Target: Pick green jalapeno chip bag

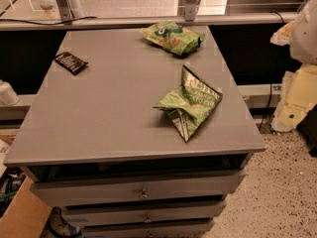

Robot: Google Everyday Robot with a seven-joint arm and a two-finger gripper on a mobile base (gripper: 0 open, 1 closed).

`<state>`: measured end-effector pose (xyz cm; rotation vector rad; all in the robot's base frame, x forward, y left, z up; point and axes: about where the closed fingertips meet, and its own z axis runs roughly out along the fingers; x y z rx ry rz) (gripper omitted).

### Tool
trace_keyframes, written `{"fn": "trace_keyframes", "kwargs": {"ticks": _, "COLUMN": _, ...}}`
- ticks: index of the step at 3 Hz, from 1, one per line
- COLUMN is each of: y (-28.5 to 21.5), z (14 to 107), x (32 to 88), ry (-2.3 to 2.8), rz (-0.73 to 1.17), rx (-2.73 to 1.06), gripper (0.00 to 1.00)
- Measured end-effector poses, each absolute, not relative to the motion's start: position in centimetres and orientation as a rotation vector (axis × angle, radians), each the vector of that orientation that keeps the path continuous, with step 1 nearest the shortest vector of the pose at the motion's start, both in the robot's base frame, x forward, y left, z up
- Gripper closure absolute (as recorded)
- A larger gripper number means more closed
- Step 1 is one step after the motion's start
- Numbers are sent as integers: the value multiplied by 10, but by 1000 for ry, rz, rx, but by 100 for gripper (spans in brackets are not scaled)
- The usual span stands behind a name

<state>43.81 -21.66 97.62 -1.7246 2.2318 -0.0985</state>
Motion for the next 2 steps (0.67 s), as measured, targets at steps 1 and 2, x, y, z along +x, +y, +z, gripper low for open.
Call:
{"fn": "trace_keyframes", "kwargs": {"ticks": 1, "y": -217, "z": 976, "x": 438, "ry": 2232, "rz": -99, "rx": -1724, "gripper": 0}}
{"fn": "trace_keyframes", "kwargs": {"ticks": 2, "y": -190, "z": 971, "x": 446, "ry": 2145, "rz": -29, "rx": -1786, "gripper": 0}}
